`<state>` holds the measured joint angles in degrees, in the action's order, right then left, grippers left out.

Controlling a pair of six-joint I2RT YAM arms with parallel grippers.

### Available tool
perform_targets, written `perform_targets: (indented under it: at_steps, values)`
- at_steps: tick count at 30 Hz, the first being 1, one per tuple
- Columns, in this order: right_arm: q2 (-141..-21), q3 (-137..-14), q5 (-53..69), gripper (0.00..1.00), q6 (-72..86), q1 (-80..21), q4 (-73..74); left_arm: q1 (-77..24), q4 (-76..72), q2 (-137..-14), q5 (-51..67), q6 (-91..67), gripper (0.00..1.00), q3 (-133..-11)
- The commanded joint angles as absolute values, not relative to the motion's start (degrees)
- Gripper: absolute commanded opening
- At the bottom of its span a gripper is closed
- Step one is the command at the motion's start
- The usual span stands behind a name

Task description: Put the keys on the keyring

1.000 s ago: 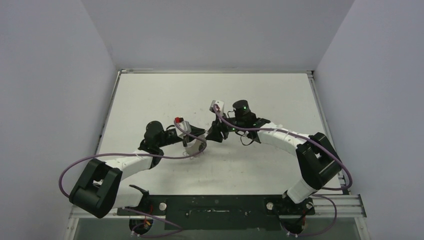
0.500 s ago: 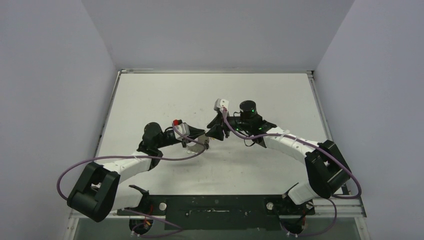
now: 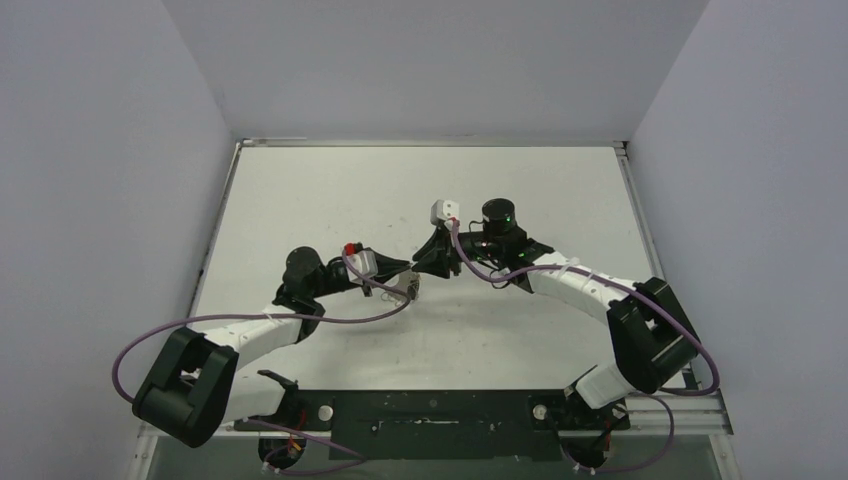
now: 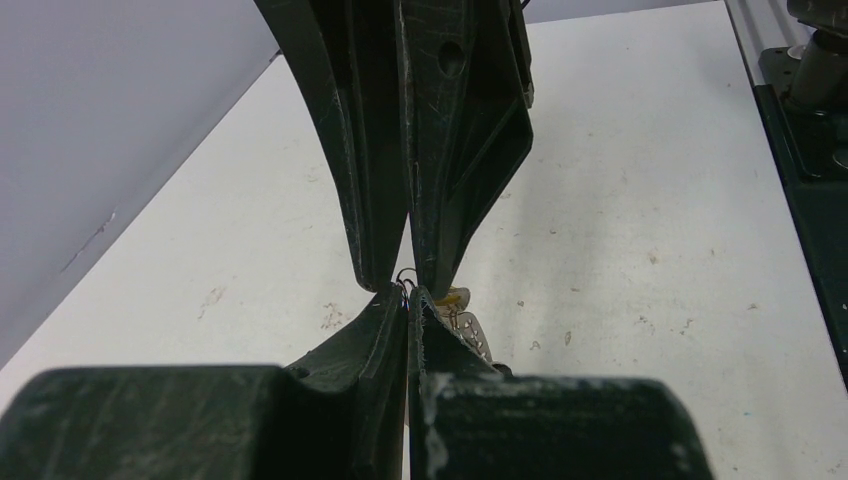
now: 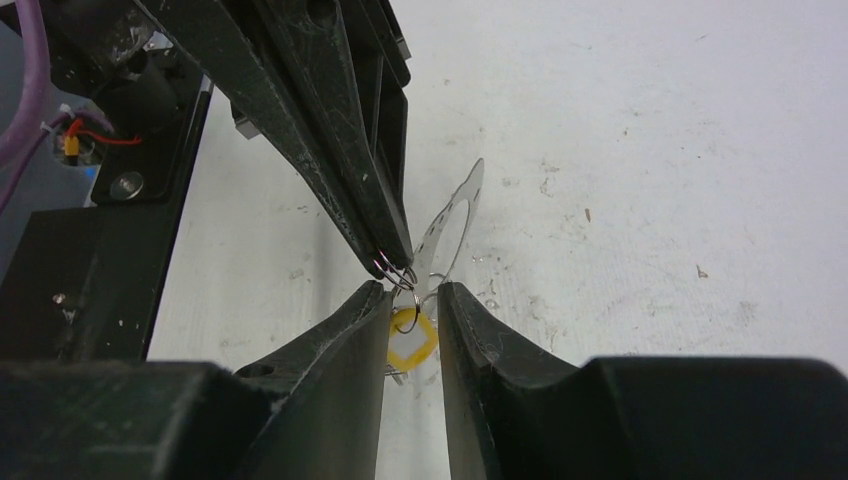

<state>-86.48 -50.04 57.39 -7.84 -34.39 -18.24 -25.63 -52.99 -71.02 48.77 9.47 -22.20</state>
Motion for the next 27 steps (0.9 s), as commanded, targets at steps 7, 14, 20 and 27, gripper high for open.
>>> perform_targets:
  at_steps: [7,14,20,27]
  values:
    - [-87.88,-53.11,63.44,0.24,-17.31,-33.75,-16.35,-25.55,-56.90,-70.03,51.30,9.92,0.00,-22.46]
    - [-88.22,-53.26,63.88,0.20,-16.67,-34.00,-18.22,-25.58,-57.28,-70.48,52.10,9.65,0.00,-22.59]
    - [-89.12,-53.61,64.20,0.07,-16.52,-34.54,-18.74,-25.58,-57.44,-70.64,52.21,9.50,0.00,-22.65]
    - [-87.07,-53.67,62.81,0.00,-16.88,-34.54,-16.31,-25.57,-57.86,-70.71,51.22,9.46,0.00,-22.68]
